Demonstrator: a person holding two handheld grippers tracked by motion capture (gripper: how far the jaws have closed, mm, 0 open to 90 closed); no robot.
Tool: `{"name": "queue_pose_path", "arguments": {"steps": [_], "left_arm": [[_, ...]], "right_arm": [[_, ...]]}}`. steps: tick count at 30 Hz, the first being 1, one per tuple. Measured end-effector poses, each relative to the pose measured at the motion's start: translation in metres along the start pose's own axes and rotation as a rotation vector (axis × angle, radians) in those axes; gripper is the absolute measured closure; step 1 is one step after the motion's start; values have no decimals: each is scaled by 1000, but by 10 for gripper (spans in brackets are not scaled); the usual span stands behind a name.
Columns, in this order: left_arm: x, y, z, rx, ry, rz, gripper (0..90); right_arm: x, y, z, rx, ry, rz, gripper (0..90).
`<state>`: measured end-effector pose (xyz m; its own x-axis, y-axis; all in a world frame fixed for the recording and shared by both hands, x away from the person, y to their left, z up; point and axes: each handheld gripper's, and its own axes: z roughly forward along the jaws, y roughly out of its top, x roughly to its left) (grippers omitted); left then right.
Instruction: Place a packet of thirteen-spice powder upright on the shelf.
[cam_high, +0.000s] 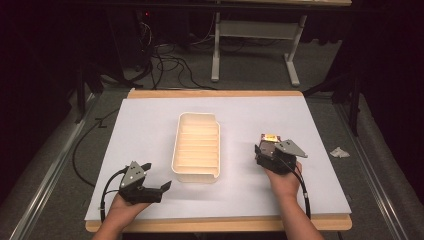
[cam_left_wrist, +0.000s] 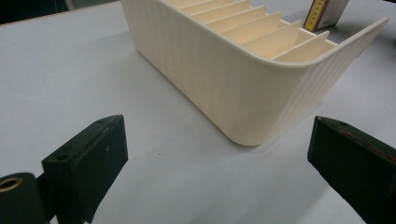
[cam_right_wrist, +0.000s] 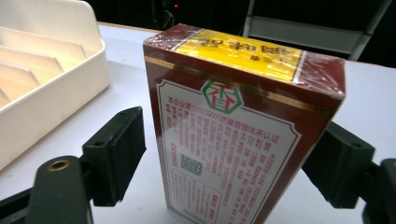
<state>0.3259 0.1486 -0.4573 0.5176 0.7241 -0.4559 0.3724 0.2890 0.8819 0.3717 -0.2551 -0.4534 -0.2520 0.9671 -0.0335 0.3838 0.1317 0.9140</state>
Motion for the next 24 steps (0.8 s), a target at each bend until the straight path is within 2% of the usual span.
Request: {"name": "queue_pose_path", "arguments": {"steps": [5,8,13,15,19,24], "left_arm": [[1,1,-1,-4,0,-7,56],[1,1,-1,-5,2,-10,56],[2,1,-2,-7,6,-9,56],[2,1,-1,-6,6,-9,56],[1,2,-1,-16,10,-15,57],[2,7,-5,-48,17,-26,57]], "right_arm": [[-8,0,-3,2,50,-16,167],[-17,-1,-6,2,92,-39,161],[-29,-2,-11,20,168,-41,160],[-34,-2,-15,20,189,-69,160],[-40,-3,-16,-17,265,-28,160],[-41,4,-14,-61,295,-49,152]]}}
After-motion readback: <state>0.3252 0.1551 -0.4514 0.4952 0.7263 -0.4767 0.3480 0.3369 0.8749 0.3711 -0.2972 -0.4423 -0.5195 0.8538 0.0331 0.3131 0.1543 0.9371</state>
